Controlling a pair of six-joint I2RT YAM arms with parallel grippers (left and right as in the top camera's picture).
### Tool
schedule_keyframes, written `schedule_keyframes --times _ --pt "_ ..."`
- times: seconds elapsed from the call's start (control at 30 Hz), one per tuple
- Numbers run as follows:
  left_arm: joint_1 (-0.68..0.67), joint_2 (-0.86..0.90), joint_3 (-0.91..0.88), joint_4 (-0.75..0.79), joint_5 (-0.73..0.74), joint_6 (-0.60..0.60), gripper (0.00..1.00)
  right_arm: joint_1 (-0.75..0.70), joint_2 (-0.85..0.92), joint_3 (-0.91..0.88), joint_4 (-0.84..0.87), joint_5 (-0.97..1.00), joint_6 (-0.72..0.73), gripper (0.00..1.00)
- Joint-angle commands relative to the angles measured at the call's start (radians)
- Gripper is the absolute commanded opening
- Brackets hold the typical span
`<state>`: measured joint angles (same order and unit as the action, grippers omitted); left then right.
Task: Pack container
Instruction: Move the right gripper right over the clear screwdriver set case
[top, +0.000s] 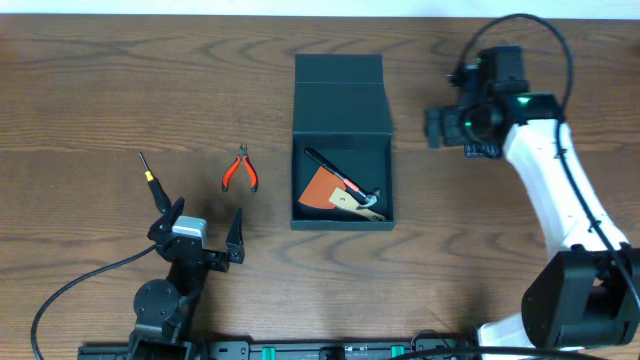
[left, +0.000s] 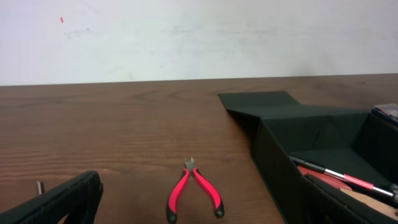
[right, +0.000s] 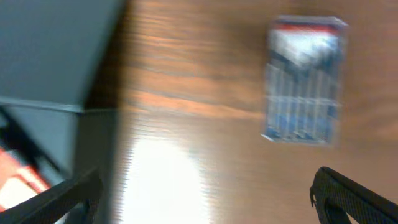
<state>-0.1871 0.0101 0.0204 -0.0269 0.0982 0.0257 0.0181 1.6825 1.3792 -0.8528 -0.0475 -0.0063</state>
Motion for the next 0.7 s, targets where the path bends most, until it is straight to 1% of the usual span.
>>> schedule_keyframes --times 0.0,0.27,0.4,0.67 --pt "-0.006 -0.006 -0.016 -0.036 0.022 -0.005 0.99 -0.07 0.005 0.019 -0.016 0.06 0.028 0.99" --pt "-0.006 -0.006 -0.016 -0.036 0.022 -0.005 0.99 -0.195 0.005 0.019 -0.023 0.059 0.008 0.99" --pt "-0.006 -0.006 -0.016 -0.036 0.022 -0.005 0.99 -0.202 0.005 0.019 -0.018 0.06 -0.035 0.98" --pt "-0.006 -0.006 -0.016 -0.036 0.022 -0.005 0.98 -0.201 0.048 0.022 -0.019 0.07 -0.035 0.96"
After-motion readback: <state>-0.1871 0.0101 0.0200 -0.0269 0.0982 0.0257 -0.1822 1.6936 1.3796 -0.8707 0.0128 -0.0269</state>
